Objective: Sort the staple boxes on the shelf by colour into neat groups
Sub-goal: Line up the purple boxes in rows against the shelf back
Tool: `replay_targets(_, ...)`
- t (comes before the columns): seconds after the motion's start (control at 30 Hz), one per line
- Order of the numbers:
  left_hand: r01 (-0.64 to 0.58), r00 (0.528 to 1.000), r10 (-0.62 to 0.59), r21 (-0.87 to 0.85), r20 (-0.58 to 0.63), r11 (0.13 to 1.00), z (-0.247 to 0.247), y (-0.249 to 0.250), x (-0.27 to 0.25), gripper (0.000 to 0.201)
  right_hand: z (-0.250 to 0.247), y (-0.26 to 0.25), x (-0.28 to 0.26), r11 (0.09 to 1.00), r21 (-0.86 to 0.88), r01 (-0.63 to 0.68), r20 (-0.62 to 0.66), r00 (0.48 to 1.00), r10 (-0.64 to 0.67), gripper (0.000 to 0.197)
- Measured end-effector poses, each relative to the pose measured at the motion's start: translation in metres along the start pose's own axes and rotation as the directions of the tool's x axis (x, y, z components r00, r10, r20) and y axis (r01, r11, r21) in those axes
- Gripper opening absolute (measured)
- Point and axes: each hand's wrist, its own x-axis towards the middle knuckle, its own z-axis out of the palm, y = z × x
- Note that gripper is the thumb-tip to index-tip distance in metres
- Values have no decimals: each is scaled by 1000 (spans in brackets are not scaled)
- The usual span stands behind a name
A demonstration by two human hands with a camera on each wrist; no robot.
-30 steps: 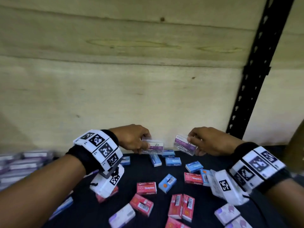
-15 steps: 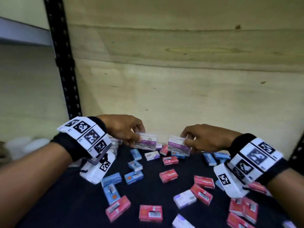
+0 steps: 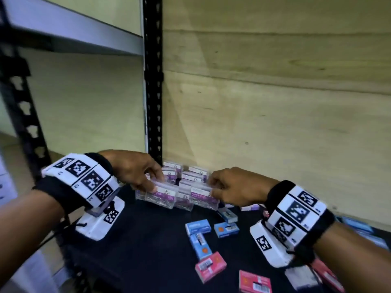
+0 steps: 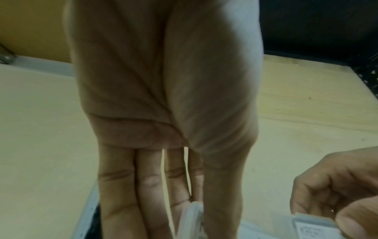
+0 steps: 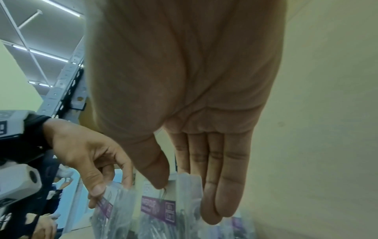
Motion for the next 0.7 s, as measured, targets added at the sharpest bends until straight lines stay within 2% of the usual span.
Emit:
replay_targets(0.07,27,1000,-27,5,13,1000,2,-12,-1,24,3,-10,10,1000,7,13,9,1000,-13,35)
replay_targets(0.2,72,997,-75,121,24,990,4,-32,1,26,11,-27,27,999,-7,41,41,998,-41,38)
replay_targets(0.33,112,992,-118,142,37,983,9,-48,5,32,18,-39,38,997,-43,64,84,995,-60,37)
replay_targets(0.7,131,990,-136,166,20,977,11,-65,17,32,27,-55,55,992,-84,92,131,988,-81,31)
